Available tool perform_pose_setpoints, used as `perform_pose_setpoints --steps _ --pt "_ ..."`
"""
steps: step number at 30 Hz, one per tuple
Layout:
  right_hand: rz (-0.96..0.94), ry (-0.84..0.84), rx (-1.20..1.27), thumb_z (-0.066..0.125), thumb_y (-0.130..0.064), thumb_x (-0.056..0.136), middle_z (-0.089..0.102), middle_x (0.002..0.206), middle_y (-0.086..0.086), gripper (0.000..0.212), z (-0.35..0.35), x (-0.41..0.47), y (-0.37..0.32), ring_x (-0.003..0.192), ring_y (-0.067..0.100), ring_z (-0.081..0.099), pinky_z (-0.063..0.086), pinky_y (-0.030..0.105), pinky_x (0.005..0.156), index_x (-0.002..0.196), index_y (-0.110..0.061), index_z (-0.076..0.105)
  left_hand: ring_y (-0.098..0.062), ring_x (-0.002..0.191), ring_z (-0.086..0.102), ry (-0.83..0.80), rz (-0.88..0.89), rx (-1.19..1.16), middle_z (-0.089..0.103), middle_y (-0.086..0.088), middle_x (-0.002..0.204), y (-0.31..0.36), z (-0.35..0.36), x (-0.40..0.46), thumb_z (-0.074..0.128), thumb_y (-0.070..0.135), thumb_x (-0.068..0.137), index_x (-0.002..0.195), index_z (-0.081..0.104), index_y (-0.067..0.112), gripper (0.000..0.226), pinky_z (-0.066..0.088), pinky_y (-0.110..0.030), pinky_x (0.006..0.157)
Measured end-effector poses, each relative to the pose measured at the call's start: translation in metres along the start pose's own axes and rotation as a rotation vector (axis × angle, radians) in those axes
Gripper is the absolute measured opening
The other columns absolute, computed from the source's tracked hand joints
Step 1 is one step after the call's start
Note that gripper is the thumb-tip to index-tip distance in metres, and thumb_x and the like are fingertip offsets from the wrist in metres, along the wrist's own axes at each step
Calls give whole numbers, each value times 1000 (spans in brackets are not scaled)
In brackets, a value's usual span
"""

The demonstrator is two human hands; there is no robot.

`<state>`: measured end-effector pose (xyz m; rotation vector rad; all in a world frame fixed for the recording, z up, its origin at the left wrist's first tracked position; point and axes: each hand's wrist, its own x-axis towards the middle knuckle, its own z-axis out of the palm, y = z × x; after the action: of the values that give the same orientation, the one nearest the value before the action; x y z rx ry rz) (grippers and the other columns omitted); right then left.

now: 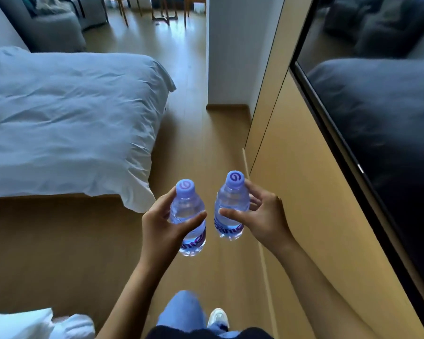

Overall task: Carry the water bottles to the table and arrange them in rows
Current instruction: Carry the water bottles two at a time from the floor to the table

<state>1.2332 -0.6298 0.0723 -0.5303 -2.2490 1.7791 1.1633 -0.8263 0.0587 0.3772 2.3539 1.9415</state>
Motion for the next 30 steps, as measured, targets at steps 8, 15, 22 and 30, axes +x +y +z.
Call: perform_pose_setpoints --steps 8,15,22,30 --pt "-3 26 -13 94 -20 62 77 99 -13 77 20 193 -2 91 6 73 60 37 86 132 -24 63 -21 97 72 -1 -31 4 76 -1 101 -28 21 196 92 17 62 118 68 18 61 55 -52 89" --pt "9 71 -9 94 -24 61 77 102 -12 80 45 371 -28 94 4 72 59 41 89 133 -29 62 -19 95 72 -33 24 72 75 -1 101 -31 30 392 92 15 59 118 68 15 64 56 -50 88" --pt "12 97 10 94 -21 62 77 103 -9 78 54 524 -36 94 5 73 59 39 89 134 -24 62 -12 93 72 -28 65 85 76 6 99 -34 49 553 92 15 61 118 69 17 61 58 -38 85" --pt "-49 62 -26 94 -25 61 76 104 -10 75 41 732 -32 94 6 73 60 40 87 130 -28 64 -15 87 73 -8 57 59 76 7 92 -51 112 743 90 10 64 110 71 19 50 59 -35 80"
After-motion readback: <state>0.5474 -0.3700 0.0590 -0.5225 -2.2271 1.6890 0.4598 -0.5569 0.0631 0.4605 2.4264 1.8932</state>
